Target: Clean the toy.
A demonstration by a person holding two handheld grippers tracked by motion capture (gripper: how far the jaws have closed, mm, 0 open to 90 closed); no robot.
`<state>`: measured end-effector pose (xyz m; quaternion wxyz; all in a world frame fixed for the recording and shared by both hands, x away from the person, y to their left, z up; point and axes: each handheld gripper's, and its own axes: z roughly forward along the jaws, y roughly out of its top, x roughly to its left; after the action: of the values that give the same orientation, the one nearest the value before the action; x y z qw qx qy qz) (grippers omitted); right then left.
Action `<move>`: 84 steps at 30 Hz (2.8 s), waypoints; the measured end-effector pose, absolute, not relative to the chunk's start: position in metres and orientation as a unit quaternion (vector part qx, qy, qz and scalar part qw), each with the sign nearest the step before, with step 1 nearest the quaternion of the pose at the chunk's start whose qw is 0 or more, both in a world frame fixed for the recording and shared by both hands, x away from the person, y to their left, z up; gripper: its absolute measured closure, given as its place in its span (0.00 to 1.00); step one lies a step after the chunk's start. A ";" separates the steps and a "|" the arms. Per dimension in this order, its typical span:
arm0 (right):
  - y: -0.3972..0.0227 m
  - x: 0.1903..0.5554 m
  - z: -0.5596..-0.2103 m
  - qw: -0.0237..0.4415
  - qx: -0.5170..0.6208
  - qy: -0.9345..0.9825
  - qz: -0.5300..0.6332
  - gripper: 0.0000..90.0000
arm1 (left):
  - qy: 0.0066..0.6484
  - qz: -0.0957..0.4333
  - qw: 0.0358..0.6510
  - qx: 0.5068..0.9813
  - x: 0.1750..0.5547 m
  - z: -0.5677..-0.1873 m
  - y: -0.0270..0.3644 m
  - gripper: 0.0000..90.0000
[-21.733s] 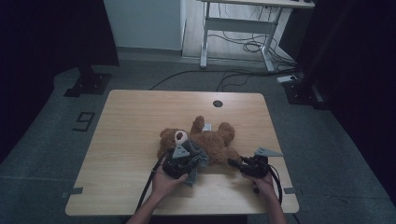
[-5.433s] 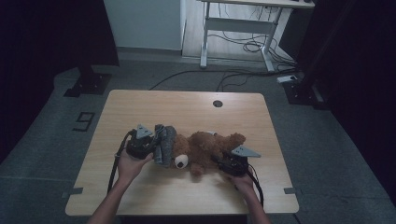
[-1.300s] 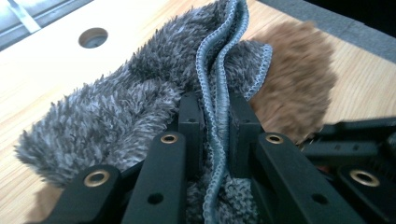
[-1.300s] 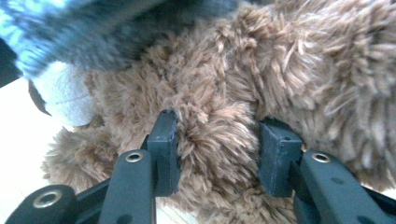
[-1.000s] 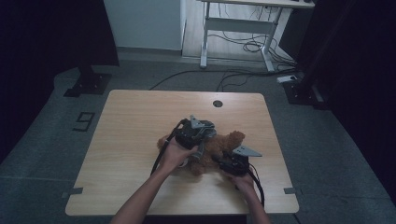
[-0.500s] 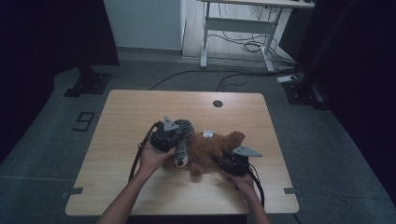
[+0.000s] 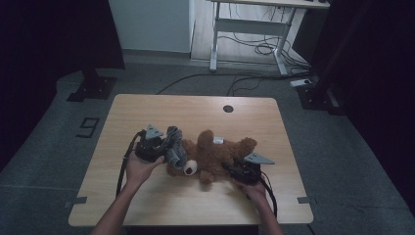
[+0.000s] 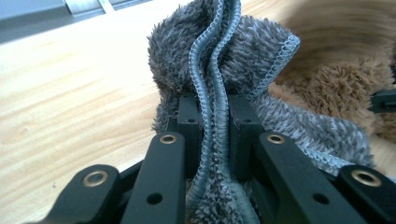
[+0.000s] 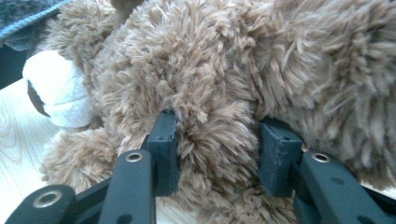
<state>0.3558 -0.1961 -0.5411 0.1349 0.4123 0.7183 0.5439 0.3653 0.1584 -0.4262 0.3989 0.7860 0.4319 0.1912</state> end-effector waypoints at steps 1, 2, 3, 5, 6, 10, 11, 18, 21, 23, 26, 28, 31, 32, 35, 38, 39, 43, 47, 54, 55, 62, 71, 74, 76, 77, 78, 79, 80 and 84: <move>-0.196 0.356 -0.541 0.135 0.412 0.718 0.544 0.62 | 0.434 0.185 0.404 0.784 0.366 -0.426 0.159 0.86; -0.196 0.356 -0.541 0.135 0.412 0.718 0.544 0.62 | 0.436 0.180 0.409 0.781 0.367 -0.425 0.159 0.87; -0.196 0.356 -0.541 0.135 0.413 0.718 0.544 0.62 | 0.433 0.180 0.410 0.782 0.368 -0.424 0.157 0.87; -0.196 0.356 -0.541 0.136 0.415 0.717 0.544 0.62 | 0.425 0.182 0.415 0.783 0.371 -0.418 0.148 0.87; -0.196 0.356 -0.541 0.136 0.415 0.716 0.544 0.62 | 0.420 0.183 0.416 0.786 0.372 -0.415 0.142 0.87; -0.196 0.356 -0.541 0.135 0.416 0.716 0.544 0.62 | 0.400 0.193 0.413 0.795 0.381 -0.403 0.117 0.87; -0.196 0.356 -0.541 0.135 0.416 0.716 0.544 0.62 | 0.399 0.194 0.408 0.798 0.384 -0.402 0.112 0.87; -0.197 0.356 -0.541 0.133 0.411 0.719 0.545 0.62 | 0.420 0.154 0.377 0.811 0.400 -0.429 0.112 0.87; -0.197 0.355 -0.541 0.132 0.411 0.717 0.547 0.59 | 0.427 0.147 0.391 0.802 0.396 -0.435 0.119 0.87; -0.198 0.355 -0.540 0.129 0.410 0.715 0.551 0.55 | 0.424 0.149 0.395 0.801 0.393 -0.437 0.121 0.87; -0.200 0.352 -0.535 0.135 0.406 0.717 0.550 0.48 | 0.420 0.152 0.401 0.800 0.388 -0.440 0.121 0.87; -0.204 0.349 -0.528 0.145 0.402 0.721 0.545 0.45 | 0.418 0.156 0.403 0.799 0.385 -0.443 0.121 0.87; -0.212 0.346 -0.519 0.150 0.404 0.713 0.554 0.44 | 0.415 0.157 0.409 0.797 0.380 -0.446 0.123 0.87; -0.216 0.345 -0.515 0.152 0.405 0.709 0.558 0.43 | 0.413 0.158 0.411 0.797 0.378 -0.446 0.123 0.87; -0.224 0.340 -0.497 0.164 0.399 0.701 0.567 0.40 | 0.410 0.157 0.420 0.794 0.371 -0.450 0.124 0.88; -0.229 0.337 -0.481 0.165 0.391 0.692 0.584 0.37 | 0.403 0.158 0.429 0.793 0.363 -0.453 0.125 0.88; -0.231 0.338 -0.475 0.165 0.389 0.690 0.588 0.36 | 0.401 0.158 0.430 0.793 0.360 -0.453 0.125 0.88; -0.232 0.353 -0.449 0.183 0.385 0.703 0.569 0.33 | 0.394 0.157 0.437 0.793 0.352 -0.456 0.127 0.88; -0.230 0.367 -0.432 0.195 0.399 0.703 0.556 0.26 | 0.395 0.144 0.450 0.788 0.343 -0.459 0.130 0.88; -0.223 0.394 -0.422 0.131 0.404 0.738 0.524 0.22 | 0.385 0.137 0.460 0.788 0.328 -0.463 0.132 0.88; -0.221 0.395 -0.426 0.119 0.400 0.747 0.518 0.21 | 0.383 0.135 0.461 0.789 0.325 -0.464 0.133 0.88; -0.201 0.386 -0.473 0.039 0.384 0.779 0.495 0.14 | 0.375 0.120 0.463 0.794 0.312 -0.469 0.140 0.88; -0.196 0.375 -0.506 -0.022 0.379 0.781 0.495 0.05 | 0.368 0.104 0.469 0.796 0.297 -0.475 0.146 0.88; -0.192 0.369 -0.517 -0.025 0.378 0.782 0.495 0.18 | 0.370 0.100 0.469 0.795 0.297 -0.475 0.147 0.88; -0.192 0.367 -0.517 -0.019 0.380 0.779 0.498 0.23 | 0.370 0.101 0.470 0.795 0.298 -0.475 0.147 0.88; -0.192 0.366 -0.517 -0.014 0.381 0.777 0.501 0.29 | 0.371 0.101 0.470 0.795 0.298 -0.475 0.146 0.88; -0.192 0.365 -0.517 -0.011 0.384 0.774 0.503 0.35 | 0.372 0.102 0.470 0.794 0.299 -0.475 0.146 0.88; -0.192 0.364 -0.516 -0.007 0.386 0.771 0.506 0.41 | 0.372 0.103 0.470 0.794 0.299 -0.475 0.145 0.88; -0.192 0.364 -0.516 -0.002 0.388 0.768 0.510 0.47 | 0.373 0.105 0.471 0.793 0.300 -0.475 0.144 0.88; -0.192 0.365 -0.514 0.012 0.386 0.759 0.524 0.57 | 0.372 0.139 0.480 0.782 0.298 -0.473 0.142 0.88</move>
<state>0.3650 -0.1925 -0.5145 0.0123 0.3861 0.7589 0.5242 0.2983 0.1420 -0.4732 0.4799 0.7822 0.3720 0.1394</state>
